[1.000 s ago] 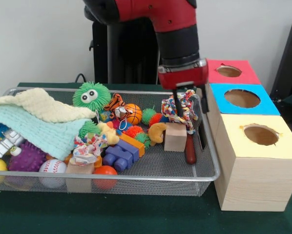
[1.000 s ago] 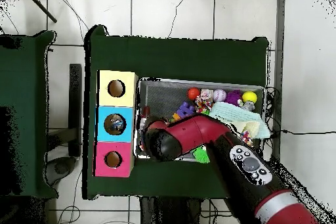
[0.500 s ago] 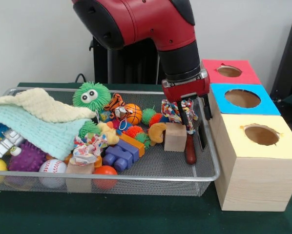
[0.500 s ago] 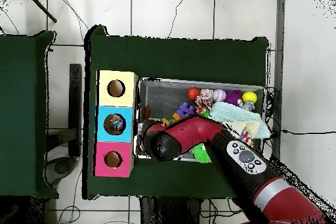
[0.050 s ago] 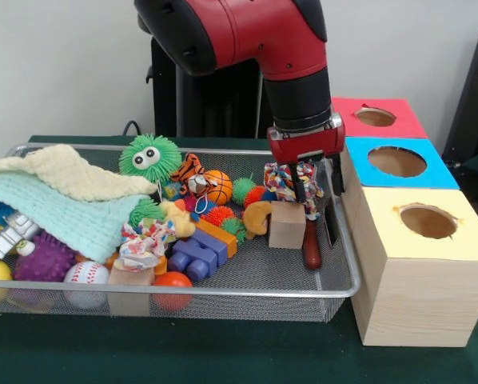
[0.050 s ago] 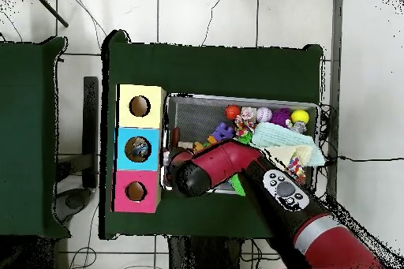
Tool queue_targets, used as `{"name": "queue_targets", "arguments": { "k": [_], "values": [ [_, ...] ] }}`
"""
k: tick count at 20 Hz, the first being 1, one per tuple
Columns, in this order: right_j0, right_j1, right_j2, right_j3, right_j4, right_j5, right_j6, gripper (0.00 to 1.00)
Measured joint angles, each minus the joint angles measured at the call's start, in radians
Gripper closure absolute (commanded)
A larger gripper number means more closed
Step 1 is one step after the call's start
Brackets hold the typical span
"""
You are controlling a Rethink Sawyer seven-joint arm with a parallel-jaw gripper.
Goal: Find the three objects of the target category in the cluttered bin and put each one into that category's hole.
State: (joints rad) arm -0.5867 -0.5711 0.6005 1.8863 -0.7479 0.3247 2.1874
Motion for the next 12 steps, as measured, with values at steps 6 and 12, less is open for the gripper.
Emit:
{"name": "queue_targets", "arguments": {
  "k": [6, 12],
  "values": [
    [0.053, -0.003, -0.054, -0.012, 0.000, 0.000, 0.000, 0.00],
    [0.192, -0.039, -0.184, -0.047, 0.034, -0.008, 0.003, 0.00]
  ]
}}
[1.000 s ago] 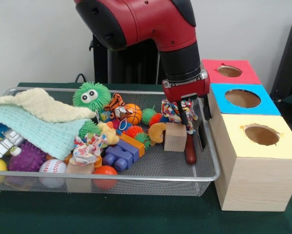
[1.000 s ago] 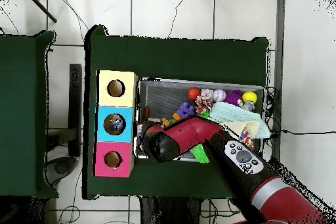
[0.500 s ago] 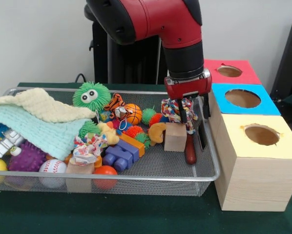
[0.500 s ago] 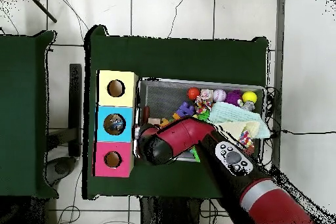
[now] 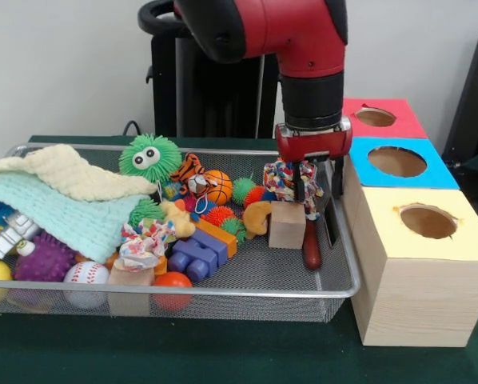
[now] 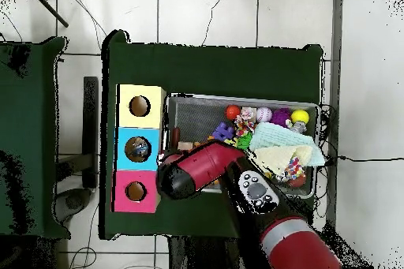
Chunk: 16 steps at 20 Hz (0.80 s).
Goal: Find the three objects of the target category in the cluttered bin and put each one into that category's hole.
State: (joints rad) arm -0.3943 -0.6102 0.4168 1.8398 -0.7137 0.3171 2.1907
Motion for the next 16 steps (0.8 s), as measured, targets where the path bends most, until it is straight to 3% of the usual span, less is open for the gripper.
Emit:
{"name": "queue_targets", "arguments": {
  "k": [4, 7, 8, 14, 16],
  "values": [
    [0.104, -0.012, -0.107, -0.026, 0.048, -0.009, 0.018, 0.00],
    [0.142, -0.012, -0.151, -0.033, 0.071, -0.025, 0.030, 0.00],
    [0.182, -0.011, -0.200, -0.037, 0.092, -0.052, 0.038, 0.00],
    [0.261, -0.002, -0.306, -0.041, 0.131, -0.142, 0.041, 0.00],
    [0.239, 0.002, -0.298, -0.030, 0.144, -0.170, 0.041, 0.00]
  ]
}}
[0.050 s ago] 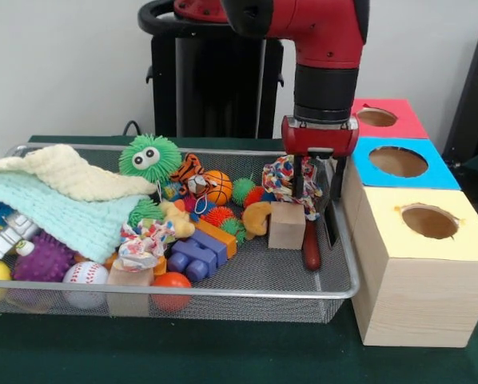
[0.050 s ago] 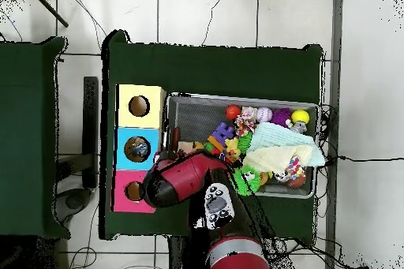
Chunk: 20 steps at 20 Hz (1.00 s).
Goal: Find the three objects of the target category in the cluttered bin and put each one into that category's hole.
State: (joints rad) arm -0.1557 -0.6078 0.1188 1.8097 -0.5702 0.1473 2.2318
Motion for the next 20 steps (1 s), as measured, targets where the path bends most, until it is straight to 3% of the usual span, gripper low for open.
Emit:
{"name": "queue_targets", "arguments": {
  "k": [3, 4, 7, 8, 13, 20],
  "values": [
    [-0.077, 0.013, 0.041, 0.017, 0.008, -0.040, 0.000, 0.00],
    [-0.143, 0.032, 0.063, 0.016, 0.008, -0.065, 0.000, 0.00],
    [-0.204, 0.051, 0.079, 0.015, 0.008, -0.083, 0.000, 0.00],
    [-0.266, 0.071, 0.091, 0.015, 0.008, -0.098, 0.000, 0.00],
    [-0.354, 0.106, 0.105, 0.014, 0.008, -0.107, 0.000, 0.00],
    [-0.333, 0.129, 0.103, 0.006, -0.012, -0.108, 0.000, 0.00]
  ]
}}
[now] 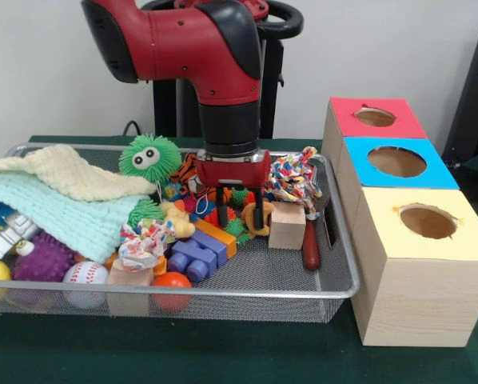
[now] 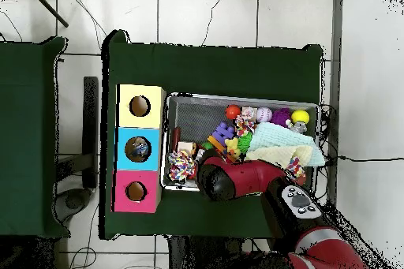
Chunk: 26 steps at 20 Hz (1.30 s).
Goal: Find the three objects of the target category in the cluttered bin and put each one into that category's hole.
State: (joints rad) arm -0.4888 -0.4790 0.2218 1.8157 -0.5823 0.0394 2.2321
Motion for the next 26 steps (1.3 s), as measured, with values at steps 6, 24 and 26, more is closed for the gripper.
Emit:
{"name": "queue_targets", "arguments": {
  "k": [6, 24, 26],
  "values": [
    [-0.006, 0.001, 0.030, -0.002, -0.061, 0.007, 0.000, 0.00],
    [-0.079, 0.016, 0.113, -0.009, -0.126, 0.068, 0.000, 0.00],
    [-0.083, 0.016, 0.120, -0.010, -0.127, 0.081, 0.000, 0.00]
  ]
}}
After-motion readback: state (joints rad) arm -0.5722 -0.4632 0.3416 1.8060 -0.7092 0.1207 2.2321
